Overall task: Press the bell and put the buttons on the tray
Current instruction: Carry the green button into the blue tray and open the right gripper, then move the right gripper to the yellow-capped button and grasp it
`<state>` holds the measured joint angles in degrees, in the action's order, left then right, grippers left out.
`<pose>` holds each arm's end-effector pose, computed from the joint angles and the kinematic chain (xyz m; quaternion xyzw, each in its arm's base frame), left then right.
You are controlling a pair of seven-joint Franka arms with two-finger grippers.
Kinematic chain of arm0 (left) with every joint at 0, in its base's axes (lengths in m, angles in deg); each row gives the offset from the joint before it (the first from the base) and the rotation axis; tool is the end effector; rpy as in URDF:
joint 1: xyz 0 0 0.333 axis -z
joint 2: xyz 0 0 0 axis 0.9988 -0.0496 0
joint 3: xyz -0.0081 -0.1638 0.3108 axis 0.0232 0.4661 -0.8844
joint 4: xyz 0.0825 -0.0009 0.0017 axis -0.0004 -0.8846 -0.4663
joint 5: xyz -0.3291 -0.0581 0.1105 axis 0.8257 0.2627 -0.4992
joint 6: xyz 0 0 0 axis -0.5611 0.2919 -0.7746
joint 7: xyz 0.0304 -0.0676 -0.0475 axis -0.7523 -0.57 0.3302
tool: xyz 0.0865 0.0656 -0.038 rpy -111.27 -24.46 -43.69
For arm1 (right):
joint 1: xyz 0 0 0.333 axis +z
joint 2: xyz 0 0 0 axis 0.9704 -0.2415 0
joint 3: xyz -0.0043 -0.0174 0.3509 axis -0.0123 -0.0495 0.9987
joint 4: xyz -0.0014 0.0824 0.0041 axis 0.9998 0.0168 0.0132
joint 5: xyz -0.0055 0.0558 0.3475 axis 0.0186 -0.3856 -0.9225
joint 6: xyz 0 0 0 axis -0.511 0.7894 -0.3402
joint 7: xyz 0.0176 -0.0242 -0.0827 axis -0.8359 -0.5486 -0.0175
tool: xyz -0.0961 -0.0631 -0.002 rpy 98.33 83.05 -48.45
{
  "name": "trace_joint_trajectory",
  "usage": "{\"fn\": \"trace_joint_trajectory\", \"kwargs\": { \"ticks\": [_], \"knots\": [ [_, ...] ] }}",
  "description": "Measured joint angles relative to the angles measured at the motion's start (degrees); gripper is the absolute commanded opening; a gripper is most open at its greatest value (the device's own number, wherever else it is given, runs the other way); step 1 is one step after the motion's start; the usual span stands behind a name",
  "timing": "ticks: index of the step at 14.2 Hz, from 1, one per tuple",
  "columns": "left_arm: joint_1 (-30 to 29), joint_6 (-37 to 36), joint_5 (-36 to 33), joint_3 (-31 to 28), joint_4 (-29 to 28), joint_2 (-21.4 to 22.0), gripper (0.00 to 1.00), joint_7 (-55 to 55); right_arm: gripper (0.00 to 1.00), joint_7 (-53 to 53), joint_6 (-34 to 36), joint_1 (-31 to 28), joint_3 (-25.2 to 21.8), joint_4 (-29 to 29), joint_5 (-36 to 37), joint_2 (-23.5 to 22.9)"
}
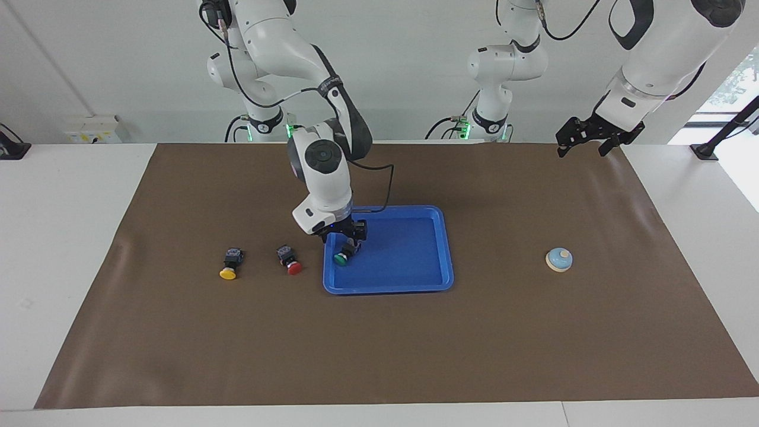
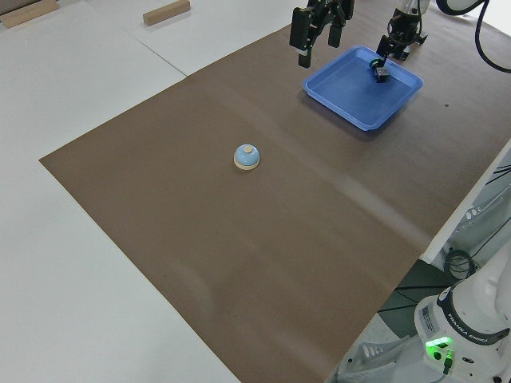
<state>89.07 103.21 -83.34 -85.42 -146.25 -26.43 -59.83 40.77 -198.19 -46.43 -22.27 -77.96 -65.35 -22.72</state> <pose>0.4868 -0.0359 0.6396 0.9972 -0.0261 -0.0696 0.0029 0.5597 0.2429 0.3992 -0.9971 0.0697 0.0289 0.0075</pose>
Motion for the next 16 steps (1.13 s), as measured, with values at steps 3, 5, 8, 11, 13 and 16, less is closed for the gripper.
{"fn": "trace_joint_trajectory", "kwargs": {
  "ticks": [3, 5, 8, 11, 13, 16],
  "knots": [
    [0.0, 0.0, 0.0, 0.0, 0.0, 0.0, 1.00, 0.0, 1.00, -18.0, 5.7, -8.8, -0.3, 0.6, 0.0, 4.0],
    [0.0, 0.0, 0.0, 0.0, 0.0, 0.0, 1.00, 0.0, 1.00, -29.3, 6.4, -14.0, -0.4, -1.2, 0.0, 5.4],
    [0.0, 0.0, 0.0, 0.0, 0.0, 0.0, 1.00, 0.0, 1.00, -39.0, 5.2, -16.7, -0.4, -3.5, 0.0, 5.5],
    [0.0, 0.0, 0.0, 0.0, 0.0, 0.0, 1.00, 0.0, 1.00, -39.8, -0.2, -17.9, -0.5, -7.1, 0.2, 5.7],
    [0.0, 0.0, 0.0, 0.0, 0.0, 0.0, 1.00, 0.0, 1.00, -40.0, -5.2, -21.4, -0.5, -11.4, 0.2, 5.8],
    [0.0, 0.0, 0.0, 0.0, 0.0, 0.0, 1.00, 0.0, 1.00, -40.7, -9.4, -26.3, -0.6, -15.3, 0.2, 5.8]
  ]
}}
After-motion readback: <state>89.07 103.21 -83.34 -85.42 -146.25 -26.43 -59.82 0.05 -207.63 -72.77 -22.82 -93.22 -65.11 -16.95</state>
